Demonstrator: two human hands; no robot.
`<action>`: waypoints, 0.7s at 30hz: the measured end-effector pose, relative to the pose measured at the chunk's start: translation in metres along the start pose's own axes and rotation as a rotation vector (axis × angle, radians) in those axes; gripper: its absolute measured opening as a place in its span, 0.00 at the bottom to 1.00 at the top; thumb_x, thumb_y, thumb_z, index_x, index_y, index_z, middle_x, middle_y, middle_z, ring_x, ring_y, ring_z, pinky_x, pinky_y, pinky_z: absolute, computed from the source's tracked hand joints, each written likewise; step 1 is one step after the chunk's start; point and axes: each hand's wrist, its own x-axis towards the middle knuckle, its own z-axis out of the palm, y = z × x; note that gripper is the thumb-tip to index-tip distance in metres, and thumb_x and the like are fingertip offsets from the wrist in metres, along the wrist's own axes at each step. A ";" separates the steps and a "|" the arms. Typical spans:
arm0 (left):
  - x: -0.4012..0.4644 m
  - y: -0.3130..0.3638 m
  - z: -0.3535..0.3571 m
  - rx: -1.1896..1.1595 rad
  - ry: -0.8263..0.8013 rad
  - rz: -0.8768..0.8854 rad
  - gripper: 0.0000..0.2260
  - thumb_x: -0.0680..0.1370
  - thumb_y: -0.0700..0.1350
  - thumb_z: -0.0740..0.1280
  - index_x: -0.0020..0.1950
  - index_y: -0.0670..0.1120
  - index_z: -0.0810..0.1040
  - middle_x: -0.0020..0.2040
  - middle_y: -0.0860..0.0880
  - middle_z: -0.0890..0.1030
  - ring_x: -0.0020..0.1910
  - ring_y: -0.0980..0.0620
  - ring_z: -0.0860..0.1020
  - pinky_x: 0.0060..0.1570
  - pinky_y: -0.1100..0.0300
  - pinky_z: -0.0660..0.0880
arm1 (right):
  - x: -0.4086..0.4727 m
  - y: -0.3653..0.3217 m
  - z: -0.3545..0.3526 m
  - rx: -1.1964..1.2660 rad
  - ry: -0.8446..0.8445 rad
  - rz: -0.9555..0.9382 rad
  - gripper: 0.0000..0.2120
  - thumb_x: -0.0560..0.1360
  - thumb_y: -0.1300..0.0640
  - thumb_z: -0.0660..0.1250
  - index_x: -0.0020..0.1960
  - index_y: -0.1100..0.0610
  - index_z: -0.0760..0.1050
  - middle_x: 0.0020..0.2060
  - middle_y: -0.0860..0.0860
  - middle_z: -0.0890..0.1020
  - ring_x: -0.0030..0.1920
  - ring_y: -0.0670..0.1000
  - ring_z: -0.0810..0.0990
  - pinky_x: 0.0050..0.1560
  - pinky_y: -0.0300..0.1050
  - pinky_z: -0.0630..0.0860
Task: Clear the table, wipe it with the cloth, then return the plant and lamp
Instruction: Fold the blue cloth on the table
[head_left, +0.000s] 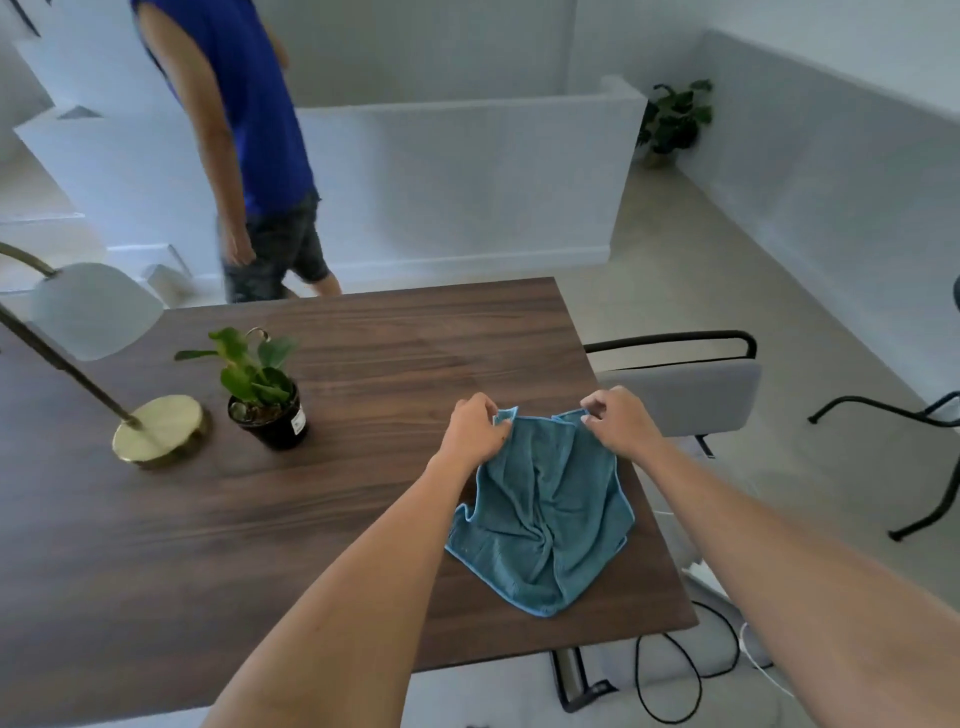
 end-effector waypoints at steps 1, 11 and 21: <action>0.005 0.001 0.001 0.019 -0.005 0.007 0.12 0.78 0.49 0.70 0.56 0.45 0.73 0.58 0.44 0.76 0.50 0.49 0.74 0.48 0.59 0.68 | 0.003 0.002 0.001 0.002 -0.008 -0.002 0.12 0.76 0.60 0.71 0.59 0.60 0.82 0.54 0.58 0.80 0.53 0.57 0.81 0.59 0.48 0.76; 0.026 0.019 0.023 0.223 0.001 0.030 0.03 0.79 0.40 0.65 0.50 0.40 0.74 0.56 0.39 0.76 0.56 0.40 0.75 0.52 0.56 0.69 | 0.026 0.021 -0.004 0.153 -0.169 -0.044 0.02 0.76 0.57 0.73 0.48 0.55 0.82 0.45 0.53 0.85 0.44 0.48 0.81 0.41 0.36 0.72; 0.020 0.028 -0.019 -0.004 0.231 -0.117 0.03 0.81 0.40 0.64 0.49 0.43 0.71 0.48 0.45 0.76 0.45 0.48 0.73 0.44 0.59 0.67 | 0.036 0.022 -0.026 0.285 -0.091 -0.081 0.03 0.78 0.60 0.69 0.50 0.58 0.80 0.46 0.51 0.83 0.47 0.49 0.79 0.45 0.37 0.73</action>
